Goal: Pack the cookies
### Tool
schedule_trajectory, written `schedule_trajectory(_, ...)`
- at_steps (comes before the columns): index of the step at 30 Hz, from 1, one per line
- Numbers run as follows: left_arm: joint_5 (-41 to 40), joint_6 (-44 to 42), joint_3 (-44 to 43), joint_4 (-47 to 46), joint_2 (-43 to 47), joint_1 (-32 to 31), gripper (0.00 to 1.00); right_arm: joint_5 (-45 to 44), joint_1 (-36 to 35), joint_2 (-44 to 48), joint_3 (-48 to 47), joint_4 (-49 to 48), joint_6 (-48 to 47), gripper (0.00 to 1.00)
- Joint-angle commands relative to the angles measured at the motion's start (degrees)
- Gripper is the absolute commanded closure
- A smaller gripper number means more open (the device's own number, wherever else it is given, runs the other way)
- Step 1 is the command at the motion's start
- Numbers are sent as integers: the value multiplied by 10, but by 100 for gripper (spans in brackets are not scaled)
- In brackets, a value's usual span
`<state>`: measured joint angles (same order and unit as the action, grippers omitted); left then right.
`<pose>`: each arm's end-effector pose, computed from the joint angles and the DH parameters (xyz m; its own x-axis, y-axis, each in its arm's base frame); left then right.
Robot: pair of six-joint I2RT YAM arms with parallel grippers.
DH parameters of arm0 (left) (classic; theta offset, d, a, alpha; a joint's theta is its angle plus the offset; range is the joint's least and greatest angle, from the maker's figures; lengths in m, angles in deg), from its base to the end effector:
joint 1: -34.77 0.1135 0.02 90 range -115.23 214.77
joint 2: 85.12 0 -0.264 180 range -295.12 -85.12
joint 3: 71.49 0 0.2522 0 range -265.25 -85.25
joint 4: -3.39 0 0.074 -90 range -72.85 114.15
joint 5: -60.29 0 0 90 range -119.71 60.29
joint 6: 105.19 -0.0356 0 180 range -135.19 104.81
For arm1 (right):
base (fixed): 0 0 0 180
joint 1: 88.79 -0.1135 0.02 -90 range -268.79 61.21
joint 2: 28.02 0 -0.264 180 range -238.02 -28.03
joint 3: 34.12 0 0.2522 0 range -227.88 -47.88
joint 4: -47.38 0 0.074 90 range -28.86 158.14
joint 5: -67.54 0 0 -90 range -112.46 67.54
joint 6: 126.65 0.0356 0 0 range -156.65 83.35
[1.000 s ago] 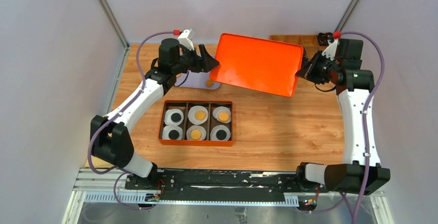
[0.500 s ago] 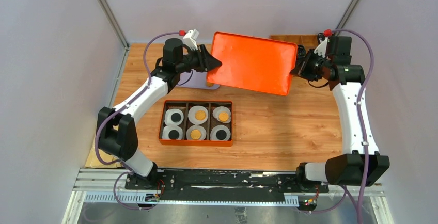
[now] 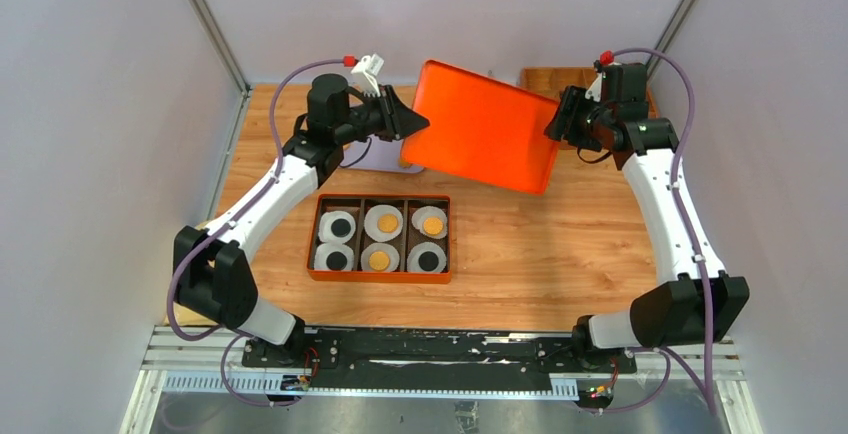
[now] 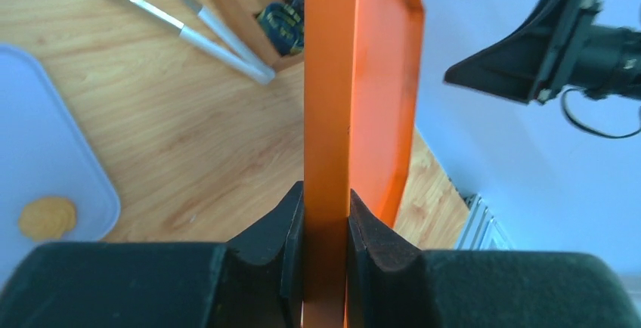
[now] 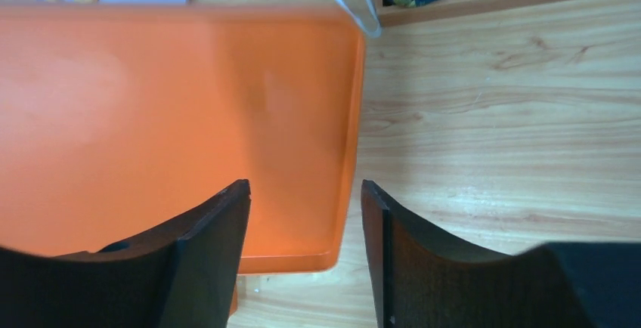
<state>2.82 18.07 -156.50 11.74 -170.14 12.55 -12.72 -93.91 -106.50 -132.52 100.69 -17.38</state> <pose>0.3188 -0.1509 0.3613 -0.5575 -0.2717 -0.7844 0.6046 0.5146 -0.6080 0.2938 0.0324 0.3981 -0.5929 0.2734 -0.7574 -0.0349 0.9310 0.3634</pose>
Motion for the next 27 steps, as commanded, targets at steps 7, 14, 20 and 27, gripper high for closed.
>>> schedule_trajectory(7, -85, -52, -84, 165, 3, -5, 84, -164, -56, 66, 7, -43, -92, 29)
schedule_trajectory(14, -114, -27, -262, 299, -59, -4, 84, -301, -266, 110, 103, -147, -212, 29)
schedule_trajectory(20, -124, -21, -506, 468, -158, -4, 84, -434, -416, 101, 160, -235, -299, 28)
schedule_trajectory(27, -99, 3, -522, 505, -158, -4, 84, -553, -447, 72, 230, -439, -408, 28)
